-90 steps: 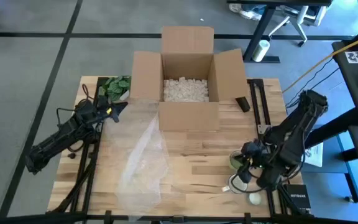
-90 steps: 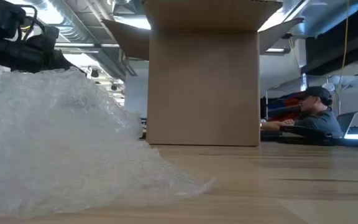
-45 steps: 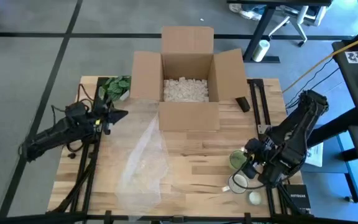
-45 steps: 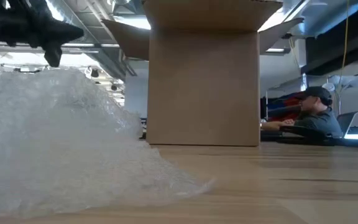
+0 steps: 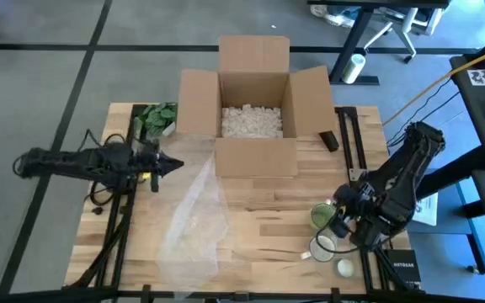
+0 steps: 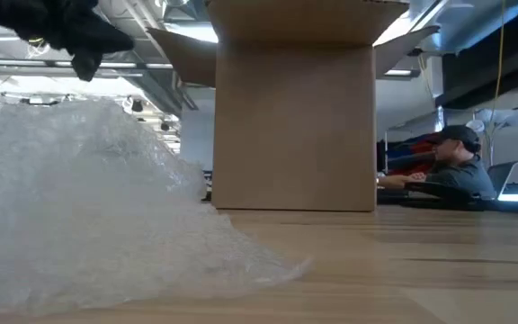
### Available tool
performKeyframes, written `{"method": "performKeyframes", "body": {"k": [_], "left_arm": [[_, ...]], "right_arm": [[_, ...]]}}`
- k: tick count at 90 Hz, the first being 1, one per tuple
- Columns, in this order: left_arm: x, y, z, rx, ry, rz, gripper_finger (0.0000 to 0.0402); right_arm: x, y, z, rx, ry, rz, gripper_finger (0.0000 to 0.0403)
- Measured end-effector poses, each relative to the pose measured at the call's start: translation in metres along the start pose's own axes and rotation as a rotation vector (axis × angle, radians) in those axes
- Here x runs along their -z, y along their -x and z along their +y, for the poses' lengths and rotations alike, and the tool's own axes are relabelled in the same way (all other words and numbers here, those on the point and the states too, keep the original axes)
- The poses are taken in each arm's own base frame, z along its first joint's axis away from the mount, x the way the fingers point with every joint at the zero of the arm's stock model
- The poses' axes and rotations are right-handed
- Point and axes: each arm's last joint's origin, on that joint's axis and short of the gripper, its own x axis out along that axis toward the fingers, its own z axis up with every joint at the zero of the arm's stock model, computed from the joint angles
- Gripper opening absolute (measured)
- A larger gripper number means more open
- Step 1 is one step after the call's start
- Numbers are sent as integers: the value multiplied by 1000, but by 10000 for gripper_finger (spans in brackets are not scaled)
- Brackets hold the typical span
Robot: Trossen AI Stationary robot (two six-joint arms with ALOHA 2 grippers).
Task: Wrap mug
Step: Wrap the green mug with the bubble wrap
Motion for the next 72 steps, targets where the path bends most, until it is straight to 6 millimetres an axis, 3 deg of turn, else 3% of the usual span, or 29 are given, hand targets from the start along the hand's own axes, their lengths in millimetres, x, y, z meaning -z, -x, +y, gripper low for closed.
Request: {"method": "performKeyframes", "body": {"k": [28, 56, 72], "left_arm": [[-2, -16, -38, -19, -8, 114, 0], [10, -32, -61, 30, 19, 155, 0], [18, -32, -79, 78, 15, 152, 0]], "right_arm": [[5, 1, -4, 69, -23, 193, 10], [-6, -5, -1, 66, -102, 193, 106], [-7, -32, 3, 80, -174, 242, 135]]}}
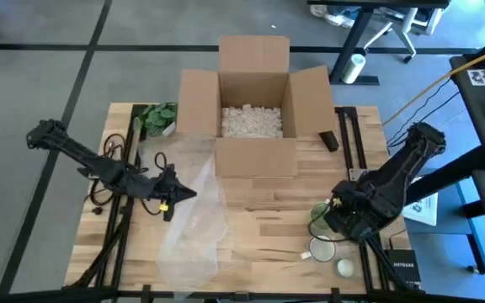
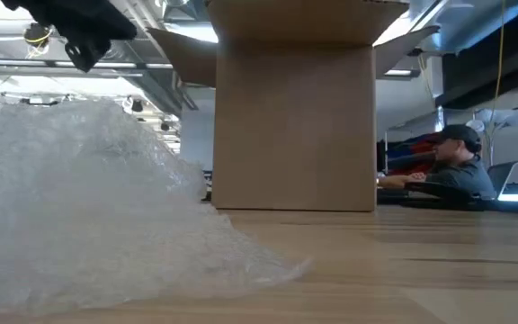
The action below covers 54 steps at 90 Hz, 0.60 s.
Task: Wrap mug
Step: Wrap the green mug with the bubble wrap
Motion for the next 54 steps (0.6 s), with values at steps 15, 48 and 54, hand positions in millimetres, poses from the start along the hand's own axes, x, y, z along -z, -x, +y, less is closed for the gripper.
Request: {"method": "performKeyframes", "body": {"k": [15, 48, 54], "left_arm": [[-3, 4, -15, -3, -41, -23, 0], [-8, 7, -20, -22, -98, -29, 0], [-8, 7, -20, -23, -126, -27, 0]], "right_arm": [[1, -21, 1, 4, 2, 35, 133], [6, -44, 4, -54, 35, 38, 122], [6, -45, 6, -68, 37, 40, 99]]}}
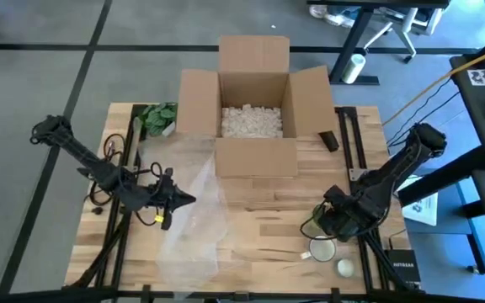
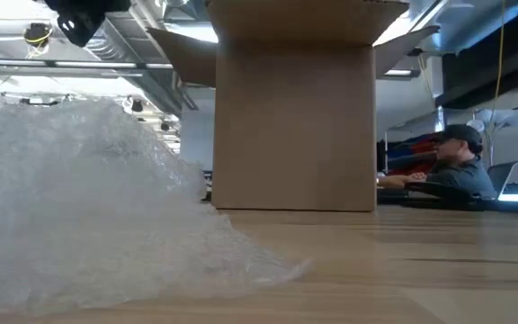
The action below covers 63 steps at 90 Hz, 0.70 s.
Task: Wrap mug
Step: Wrap the green mug with the bubble wrap
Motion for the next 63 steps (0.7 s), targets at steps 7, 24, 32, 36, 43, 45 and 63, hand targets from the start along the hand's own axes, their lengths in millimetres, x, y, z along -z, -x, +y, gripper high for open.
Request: {"method": "performKeyframes", "body": {"k": [7, 24, 32, 36, 43, 45, 63], "left_arm": [[0, 0, 0, 0, -29, -2, 0], [-2, 1, 1, 2, -73, -15, 0], [-5, 5, 2, 7, -79, -28, 0], [-6, 7, 4, 10, -71, -38, 0], [-8, 13, 7, 13, -61, -43, 0], [-8, 15, 9, 11, -59, -38, 0], [8, 23, 25, -97, -7, 107, 0]], "right_arm": [[0, 0, 0, -4, 2, -2, 49], [-1, 5, 2, -11, 20, -17, 10], [-2, 11, 3, -9, 20, -17, 6], [-3, 15, 3, -4, 21, -18, 5], [-4, 23, 2, 12, 24, -31, 4], [-5, 25, 2, 13, 24, -38, 4], [-22, 49, 9, -29, 6, -132, 2]]}}
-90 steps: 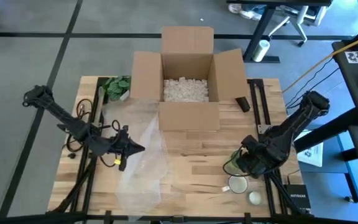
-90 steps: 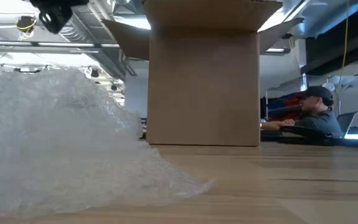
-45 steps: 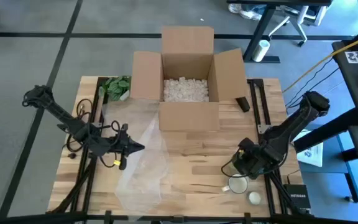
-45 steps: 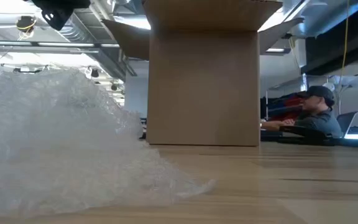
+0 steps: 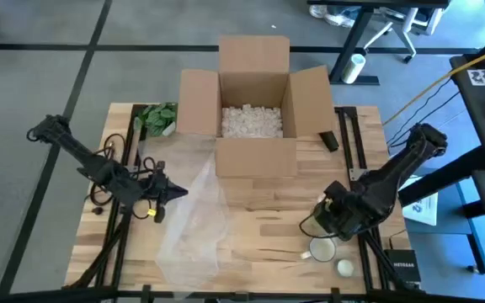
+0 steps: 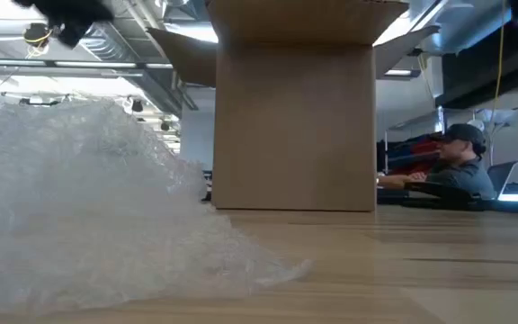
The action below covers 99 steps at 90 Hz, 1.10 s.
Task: Wrap mug
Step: Wrap the green mug with the bubble wrap
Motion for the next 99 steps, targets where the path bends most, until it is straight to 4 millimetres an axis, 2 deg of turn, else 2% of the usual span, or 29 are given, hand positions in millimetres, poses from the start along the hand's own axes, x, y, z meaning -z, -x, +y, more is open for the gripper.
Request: {"method": "performKeyframes", "body": {"k": [14, 24, 53, 68, 77, 85, 99], "left_arm": [[10, 0, 6, -60, 18, 78, 0], [11, 1, 8, -71, 4, 94, 0], [25, 4, 19, -173, 46, 205, 0], [43, -2, 24, -207, 61, 236, 0], [54, -5, 27, -229, 65, 255, 0], [62, -7, 30, -245, 66, 269, 0], [73, -10, 34, -266, 46, 290, 0]], "right_arm": [[-25, 15, 11, -66, 26, -35, 1], [-46, 26, 28, -100, 84, -45, 1], [-108, 28, 109, -102, 399, -52, 0], [-141, 29, 142, -166, 512, -124, 0], [-160, 27, 157, -232, 553, -183, 0], [-177, 16, 169, -276, 585, -209, 0], [-202, -15, 188, -385, 611, -222, 0]]}}
